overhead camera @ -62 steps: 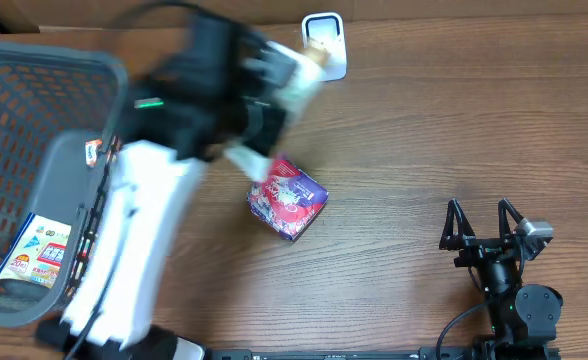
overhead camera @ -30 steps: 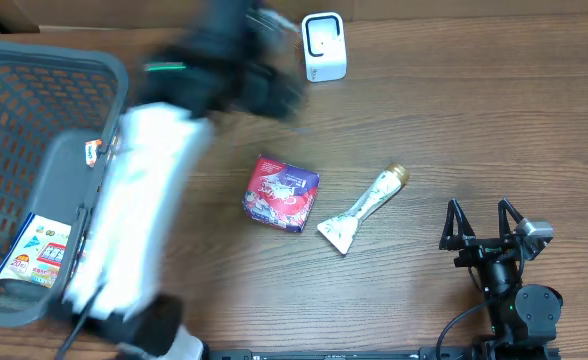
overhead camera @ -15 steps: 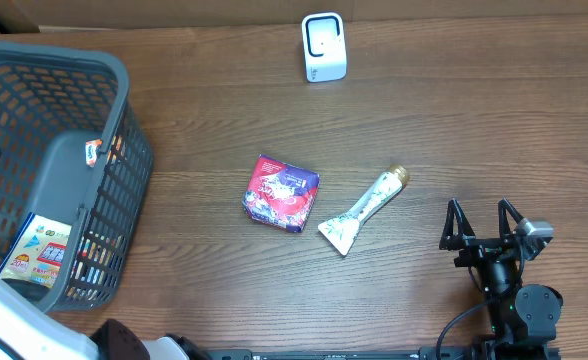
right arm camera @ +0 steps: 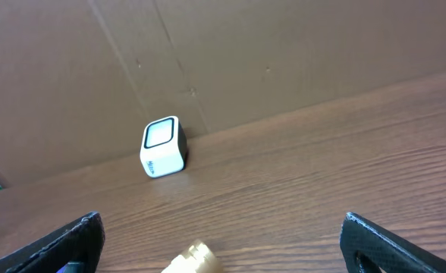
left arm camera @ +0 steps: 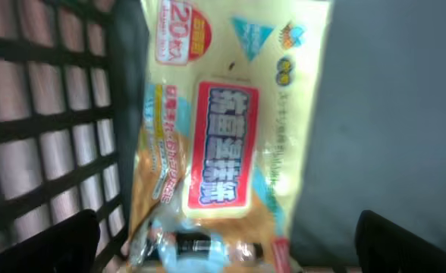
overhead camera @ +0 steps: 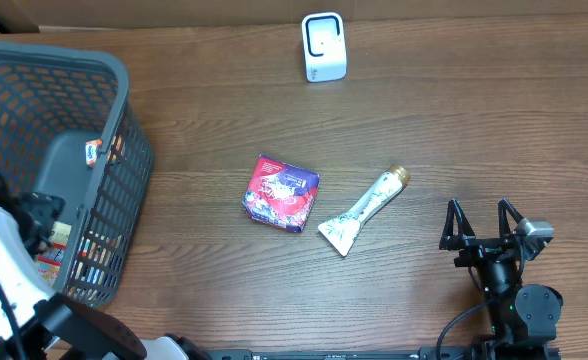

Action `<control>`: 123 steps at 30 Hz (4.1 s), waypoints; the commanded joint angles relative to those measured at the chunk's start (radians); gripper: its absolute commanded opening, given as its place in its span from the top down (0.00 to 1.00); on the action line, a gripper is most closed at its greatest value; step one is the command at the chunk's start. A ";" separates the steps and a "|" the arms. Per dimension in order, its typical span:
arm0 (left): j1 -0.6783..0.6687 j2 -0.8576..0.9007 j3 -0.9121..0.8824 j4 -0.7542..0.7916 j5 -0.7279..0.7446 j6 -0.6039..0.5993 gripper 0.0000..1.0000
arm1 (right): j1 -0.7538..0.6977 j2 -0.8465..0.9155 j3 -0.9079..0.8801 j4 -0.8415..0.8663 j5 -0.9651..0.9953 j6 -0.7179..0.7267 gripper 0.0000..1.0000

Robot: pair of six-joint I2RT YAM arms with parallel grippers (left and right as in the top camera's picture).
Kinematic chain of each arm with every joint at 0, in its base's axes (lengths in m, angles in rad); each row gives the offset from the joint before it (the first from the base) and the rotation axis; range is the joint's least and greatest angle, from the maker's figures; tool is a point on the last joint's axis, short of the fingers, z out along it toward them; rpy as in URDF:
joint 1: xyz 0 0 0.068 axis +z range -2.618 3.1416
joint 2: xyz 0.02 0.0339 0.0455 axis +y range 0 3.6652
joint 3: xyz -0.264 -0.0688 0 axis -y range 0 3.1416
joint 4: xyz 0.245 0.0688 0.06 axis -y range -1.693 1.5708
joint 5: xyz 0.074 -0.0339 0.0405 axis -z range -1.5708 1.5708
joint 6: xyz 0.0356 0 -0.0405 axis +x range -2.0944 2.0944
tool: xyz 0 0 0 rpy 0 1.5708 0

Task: Scan the item barcode
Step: 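Grasp the yellow detergent bag and place it beside the tube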

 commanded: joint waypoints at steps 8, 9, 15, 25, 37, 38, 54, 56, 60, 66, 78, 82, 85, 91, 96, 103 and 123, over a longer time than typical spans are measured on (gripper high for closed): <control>-0.002 -0.004 -0.308 0.260 -0.100 -0.035 0.01 | 0.003 -0.011 -0.010 0.005 0.010 0.004 0.00; -0.002 -0.003 -0.320 0.273 -0.101 -0.035 0.00 | 0.003 -0.011 -0.010 0.005 0.010 0.004 0.00; -0.002 -0.002 -0.404 0.365 -0.103 -0.035 0.01 | 0.003 -0.011 -0.010 0.005 0.010 0.004 0.00; -0.002 -0.003 -0.437 0.384 -0.102 -0.034 0.96 | 0.003 -0.011 -0.010 0.005 0.010 0.004 0.00; -0.003 -0.029 0.091 0.002 0.032 0.032 0.96 | 0.003 -0.011 -0.010 0.005 0.010 0.004 0.00; -0.003 -0.030 0.164 -0.039 0.041 0.038 0.96 | 0.003 -0.011 -0.010 0.005 0.010 0.004 0.00; -0.177 -0.049 0.653 -0.411 0.771 0.668 0.96 | 0.003 -0.011 -0.010 0.005 0.010 0.004 0.00; -0.276 -0.050 0.652 -0.470 0.829 0.752 0.96 | 0.003 -0.011 -0.010 0.005 0.010 0.004 0.00; -0.528 -0.050 0.644 -0.483 0.808 0.781 0.96 | 0.003 -0.011 -0.010 0.005 0.010 0.004 0.00; -0.995 -0.049 0.482 -0.269 0.445 0.583 0.96 | 0.003 -0.011 -0.010 0.005 0.010 0.004 0.00; -1.432 0.092 -0.055 0.375 0.179 0.291 0.96 | 0.003 -0.011 -0.010 0.005 0.010 0.004 0.00; -1.427 0.248 -0.080 0.457 0.177 0.290 0.89 | 0.003 -0.011 -0.010 0.005 0.010 0.004 0.00; -1.426 0.303 -0.074 0.467 0.129 0.294 0.45 | 0.003 -0.011 -0.010 0.005 0.010 0.004 0.00; -1.404 0.214 0.189 0.177 0.026 0.294 0.17 | 0.003 -0.011 -0.010 0.005 0.010 0.004 0.00; -1.375 0.062 0.597 -0.079 -0.076 0.342 0.00 | 0.003 -0.011 -0.010 0.005 0.010 0.004 0.00; -1.101 -0.099 0.896 -0.318 -0.232 0.291 0.00 | 0.003 -0.011 -0.010 0.005 0.010 0.004 0.00; -0.369 -0.117 0.319 -0.043 0.066 0.597 0.00 | 0.003 -0.011 -0.010 0.005 0.010 0.004 0.00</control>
